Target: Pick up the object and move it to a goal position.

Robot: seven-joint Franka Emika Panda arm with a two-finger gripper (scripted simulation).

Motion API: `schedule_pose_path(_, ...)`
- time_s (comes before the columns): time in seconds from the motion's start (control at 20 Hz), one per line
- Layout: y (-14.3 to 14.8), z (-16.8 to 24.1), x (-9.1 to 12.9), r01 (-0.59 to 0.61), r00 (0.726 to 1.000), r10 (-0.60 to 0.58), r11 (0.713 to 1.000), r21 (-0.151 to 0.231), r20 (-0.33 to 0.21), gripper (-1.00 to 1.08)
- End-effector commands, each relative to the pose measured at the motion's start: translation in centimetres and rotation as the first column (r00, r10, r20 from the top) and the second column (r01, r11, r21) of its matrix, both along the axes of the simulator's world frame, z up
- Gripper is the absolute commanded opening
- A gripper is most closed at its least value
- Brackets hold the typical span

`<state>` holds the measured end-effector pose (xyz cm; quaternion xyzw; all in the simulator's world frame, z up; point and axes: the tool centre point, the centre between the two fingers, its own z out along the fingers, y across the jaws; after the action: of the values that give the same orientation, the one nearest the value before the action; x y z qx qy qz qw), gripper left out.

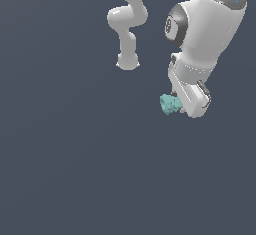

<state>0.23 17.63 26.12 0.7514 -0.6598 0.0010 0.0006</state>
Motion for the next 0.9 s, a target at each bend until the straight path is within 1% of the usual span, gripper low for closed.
schedule_pose_path(0.0, 1.3, 1.2, 0.8, 0.000, 1.000, 0.000, 1.000, 0.000, 0.000, -1.00)
schedule_pose_path(0.4, 4.4, 4.2, 2.9, 0.000, 1.000, 0.000, 1.000, 0.001, -0.001, -1.00)
schedule_pose_path(0.85, 6.1, 5.8, 4.0, -0.001, 1.000, 0.001, 1.000, 0.002, -0.001, -1.00)
